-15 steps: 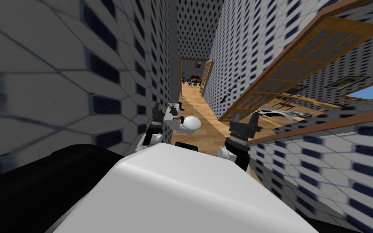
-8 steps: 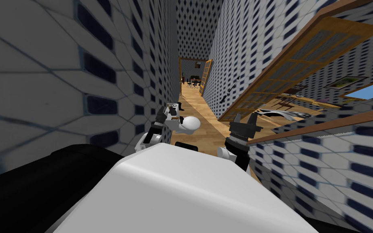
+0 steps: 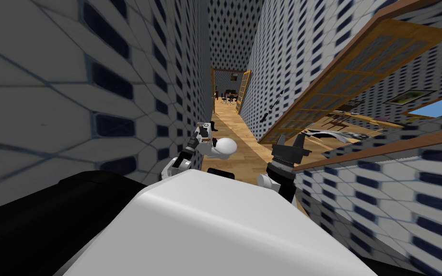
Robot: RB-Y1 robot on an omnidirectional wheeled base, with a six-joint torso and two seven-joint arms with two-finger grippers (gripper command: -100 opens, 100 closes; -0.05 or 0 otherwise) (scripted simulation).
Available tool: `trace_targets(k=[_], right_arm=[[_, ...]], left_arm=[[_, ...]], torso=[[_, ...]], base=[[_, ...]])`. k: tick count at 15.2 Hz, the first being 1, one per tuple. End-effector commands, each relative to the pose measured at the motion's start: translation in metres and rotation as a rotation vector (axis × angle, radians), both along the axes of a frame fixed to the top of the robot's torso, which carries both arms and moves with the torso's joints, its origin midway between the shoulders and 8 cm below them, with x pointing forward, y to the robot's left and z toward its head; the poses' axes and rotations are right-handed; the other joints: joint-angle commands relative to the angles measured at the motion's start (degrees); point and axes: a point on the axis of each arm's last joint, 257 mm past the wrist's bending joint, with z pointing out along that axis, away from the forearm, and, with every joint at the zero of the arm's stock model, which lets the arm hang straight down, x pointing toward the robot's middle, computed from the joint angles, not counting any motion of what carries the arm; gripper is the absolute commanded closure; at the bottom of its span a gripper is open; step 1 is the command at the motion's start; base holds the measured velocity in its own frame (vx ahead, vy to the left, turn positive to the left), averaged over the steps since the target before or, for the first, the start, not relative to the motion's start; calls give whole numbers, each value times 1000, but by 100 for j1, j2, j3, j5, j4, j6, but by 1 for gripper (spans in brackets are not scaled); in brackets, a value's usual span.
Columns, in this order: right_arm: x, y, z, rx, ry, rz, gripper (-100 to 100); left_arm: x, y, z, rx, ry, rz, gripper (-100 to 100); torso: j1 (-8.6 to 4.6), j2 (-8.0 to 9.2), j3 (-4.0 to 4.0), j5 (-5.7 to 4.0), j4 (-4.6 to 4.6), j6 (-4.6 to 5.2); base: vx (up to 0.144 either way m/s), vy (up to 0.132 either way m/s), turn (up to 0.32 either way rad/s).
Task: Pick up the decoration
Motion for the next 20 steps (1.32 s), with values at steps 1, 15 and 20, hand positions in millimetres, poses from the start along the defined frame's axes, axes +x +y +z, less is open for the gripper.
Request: trace_targets(k=[1, 15, 20], right_arm=[[0, 0, 0, 0, 0, 0, 0], [0, 0, 0, 0, 0, 0, 0], [0, 0, 0, 0, 0, 0, 0]], left_arm=[[3, 5, -22, 1, 61, 3, -100], [14, 5, -145, -186, 326, 86, -100], [19, -13, -164, -288, 356, 108, -100]], torso=[[0, 0, 0, 0, 0, 0], [18, 8, 4, 4, 2, 0], [23, 11, 6, 5, 3, 0]], base=[[17, -6, -2], [7, 20, -6], [-8, 48, -14]])
